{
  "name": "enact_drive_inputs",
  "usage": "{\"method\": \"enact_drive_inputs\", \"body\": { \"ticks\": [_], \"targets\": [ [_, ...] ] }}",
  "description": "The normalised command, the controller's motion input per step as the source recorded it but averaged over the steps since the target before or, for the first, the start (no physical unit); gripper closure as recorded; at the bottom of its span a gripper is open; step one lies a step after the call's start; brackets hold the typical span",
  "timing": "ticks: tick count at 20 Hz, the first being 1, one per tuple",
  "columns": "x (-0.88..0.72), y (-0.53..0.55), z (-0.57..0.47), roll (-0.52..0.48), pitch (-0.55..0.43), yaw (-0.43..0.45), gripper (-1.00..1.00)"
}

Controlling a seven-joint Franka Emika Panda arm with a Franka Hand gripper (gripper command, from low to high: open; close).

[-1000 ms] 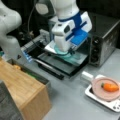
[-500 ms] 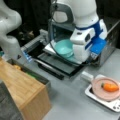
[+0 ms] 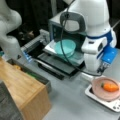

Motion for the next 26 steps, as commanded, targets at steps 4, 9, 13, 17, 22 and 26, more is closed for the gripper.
{"method": "enact_drive_inputs", "body": {
  "ticks": [4,9,13,17,22,26],
  "targets": [
    [0.61,0.13,-0.17,-0.270,0.087,-0.074,-1.00],
    [0.44,0.13,-0.10,-0.307,0.075,-0.065,-1.00],
    [0.31,0.18,-0.01,-0.329,0.053,-0.051,-1.00],
    [0.24,0.18,0.07,-0.339,0.052,-0.045,-1.00],
    [0.22,0.17,0.09,-0.342,0.053,-0.046,-1.00],
    [0.22,0.16,0.09,-0.342,0.053,-0.048,-1.00]
  ]
}}
